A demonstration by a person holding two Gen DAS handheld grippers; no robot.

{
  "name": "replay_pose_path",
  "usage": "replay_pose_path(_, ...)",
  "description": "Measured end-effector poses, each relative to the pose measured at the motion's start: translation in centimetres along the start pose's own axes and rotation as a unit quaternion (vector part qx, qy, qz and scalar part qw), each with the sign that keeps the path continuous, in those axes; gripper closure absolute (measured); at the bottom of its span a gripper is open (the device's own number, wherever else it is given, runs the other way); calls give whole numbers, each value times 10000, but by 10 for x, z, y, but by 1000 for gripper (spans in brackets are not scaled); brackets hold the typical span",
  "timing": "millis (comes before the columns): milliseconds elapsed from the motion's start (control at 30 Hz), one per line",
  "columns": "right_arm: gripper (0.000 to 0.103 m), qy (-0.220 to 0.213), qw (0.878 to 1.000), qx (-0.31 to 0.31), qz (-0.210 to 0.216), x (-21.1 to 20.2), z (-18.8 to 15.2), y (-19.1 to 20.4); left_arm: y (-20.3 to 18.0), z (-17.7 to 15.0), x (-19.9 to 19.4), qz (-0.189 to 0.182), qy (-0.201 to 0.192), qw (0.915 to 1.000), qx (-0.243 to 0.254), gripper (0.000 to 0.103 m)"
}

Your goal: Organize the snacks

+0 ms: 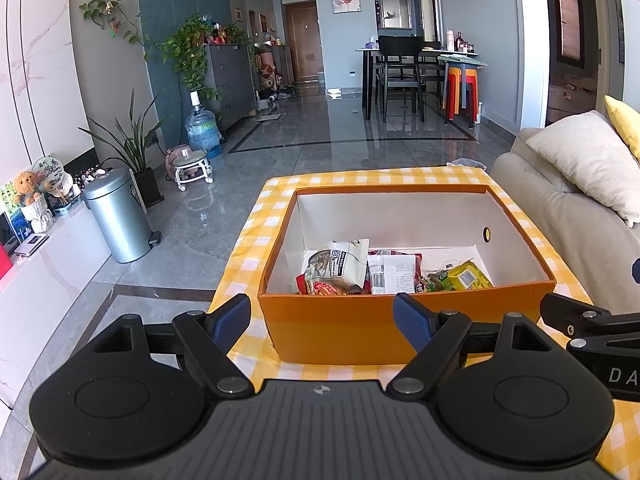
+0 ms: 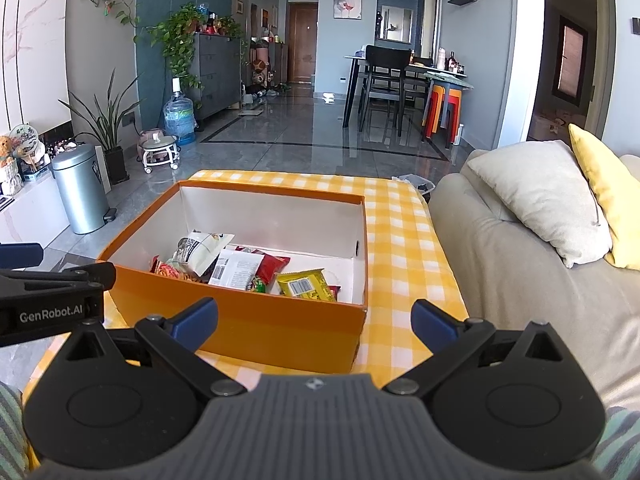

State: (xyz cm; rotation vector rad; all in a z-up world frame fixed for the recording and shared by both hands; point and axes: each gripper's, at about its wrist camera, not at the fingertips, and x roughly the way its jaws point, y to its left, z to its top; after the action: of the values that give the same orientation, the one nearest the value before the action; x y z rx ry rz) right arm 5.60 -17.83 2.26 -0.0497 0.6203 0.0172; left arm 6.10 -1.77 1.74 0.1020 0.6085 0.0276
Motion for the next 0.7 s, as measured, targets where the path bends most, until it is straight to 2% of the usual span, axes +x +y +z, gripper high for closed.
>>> replay_pose_path(700,4,117,9998,144,17,1,-4,-3,7,7,-6,46,-11,10000,-12,8)
